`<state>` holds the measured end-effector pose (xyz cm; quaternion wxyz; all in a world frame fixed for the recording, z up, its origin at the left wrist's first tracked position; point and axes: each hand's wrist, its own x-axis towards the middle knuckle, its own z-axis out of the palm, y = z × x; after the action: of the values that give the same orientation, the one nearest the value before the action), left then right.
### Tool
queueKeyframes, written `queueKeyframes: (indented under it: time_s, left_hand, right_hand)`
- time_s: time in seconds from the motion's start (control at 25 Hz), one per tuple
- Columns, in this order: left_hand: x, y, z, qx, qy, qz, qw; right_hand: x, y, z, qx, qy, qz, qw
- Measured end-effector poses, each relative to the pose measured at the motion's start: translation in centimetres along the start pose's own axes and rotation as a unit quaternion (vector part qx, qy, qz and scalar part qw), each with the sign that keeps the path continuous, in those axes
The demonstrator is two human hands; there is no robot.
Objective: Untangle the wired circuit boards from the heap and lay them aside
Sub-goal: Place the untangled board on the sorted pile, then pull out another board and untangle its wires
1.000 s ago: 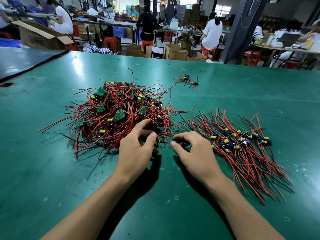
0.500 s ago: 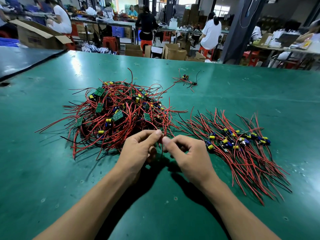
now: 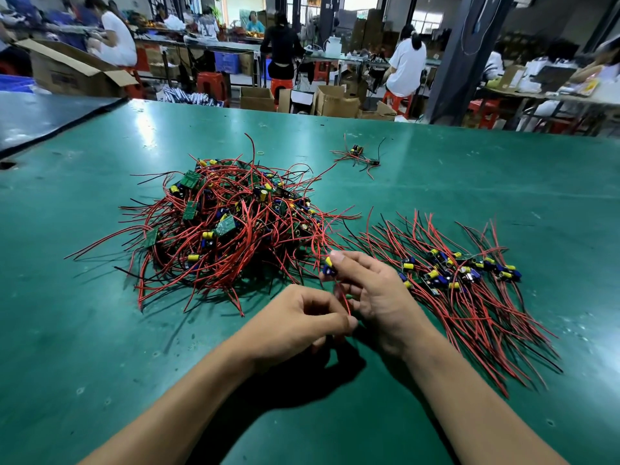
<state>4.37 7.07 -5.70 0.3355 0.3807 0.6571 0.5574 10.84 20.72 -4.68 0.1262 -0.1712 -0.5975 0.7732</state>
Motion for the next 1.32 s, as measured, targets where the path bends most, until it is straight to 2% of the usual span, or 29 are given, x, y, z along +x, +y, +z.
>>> queueKeyframes:
  time_s: [0.12,0.24,0.36,0.52,0.68,0.84,1.32]
  left_hand:
    - [0.1,-0.2,0.0,-0.055,0.034,-0.01,0.998]
    - [0.9,-0.2,-0.4,-0.194,0.097,-0.04,0.975]
    - [1.4,-0.4,-0.8,-0.253,0.123,-0.053,0.958]
    - [1.2,-0.7,-0.6,-0.227,0.122,-0.001,0.966]
    - [1.3,-0.4,-0.9,-0.274,0.15,0.003,0.95]
    - [1.0,-0.1,-0.7,-0.261,0.154,0.022,0.953]
    - [0.1,0.8,-1.2,-0.239,0.205,0.032,0.949]
  right_hand:
    - [-0.1,-0.8,-0.6,0.098,-0.039,0.002,0.994]
    - [-0.4,-1.6,-1.3,0.159,-0.079,-0.014,0.984]
    - [-0.9,-2.3,-1.7,0.206,-0.134,-0.012,0.969]
    - [-1.2,-2.1,-1.1,0.17,-0.173,0.028,0.97]
    - [-1.0,-1.9,-1.0,0.134,-0.177,0.044,0.974]
    - [-0.8,-1.3,-0.9,0.111,-0.174,0.059,0.977]
    - [-0.5,-0.7,-0.8,0.049,-0.121,-0.014,0.991]
